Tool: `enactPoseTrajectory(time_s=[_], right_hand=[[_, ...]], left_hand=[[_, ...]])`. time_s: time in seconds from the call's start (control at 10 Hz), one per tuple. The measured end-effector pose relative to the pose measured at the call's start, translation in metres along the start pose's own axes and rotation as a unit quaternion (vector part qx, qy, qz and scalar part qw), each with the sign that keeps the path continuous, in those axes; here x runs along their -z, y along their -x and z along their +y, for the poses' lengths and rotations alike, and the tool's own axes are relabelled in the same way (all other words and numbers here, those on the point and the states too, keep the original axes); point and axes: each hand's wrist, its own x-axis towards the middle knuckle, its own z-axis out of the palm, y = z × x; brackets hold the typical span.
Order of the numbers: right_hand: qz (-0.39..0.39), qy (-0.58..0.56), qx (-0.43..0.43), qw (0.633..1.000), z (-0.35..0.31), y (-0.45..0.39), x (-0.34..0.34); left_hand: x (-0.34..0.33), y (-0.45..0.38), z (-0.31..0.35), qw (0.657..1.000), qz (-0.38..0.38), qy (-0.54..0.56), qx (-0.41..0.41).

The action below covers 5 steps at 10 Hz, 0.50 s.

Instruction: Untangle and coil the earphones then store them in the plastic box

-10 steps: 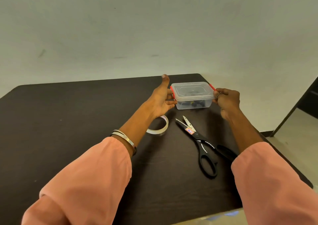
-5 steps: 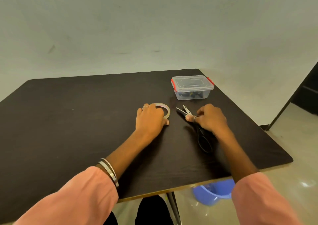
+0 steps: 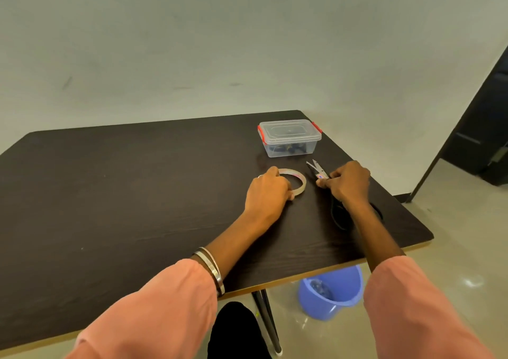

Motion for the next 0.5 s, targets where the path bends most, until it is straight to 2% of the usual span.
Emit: enactPoseTrajectory(time_s=[0.2, 0.4, 0.5], right_hand=[[-0.013, 0.017, -0.013, 1.000, 0.009, -0.014, 0.009], [-0.028, 0.067, -0.007, 0.997, 0.019, -0.021, -0.001], [-0.011, 0.119, -0.010, 0.993, 0.008, -0.018, -0.001]], left_hand=[[-0.015, -0.014, 0.022, 0.999, -0.018, 0.039, 0.009], [-0.014, -0.014, 0.013, 0.995, -0.035, 0.096, -0.010], [0.000, -0.016, 0.008, 0.994, 0.006, 0.111, -0.012]])
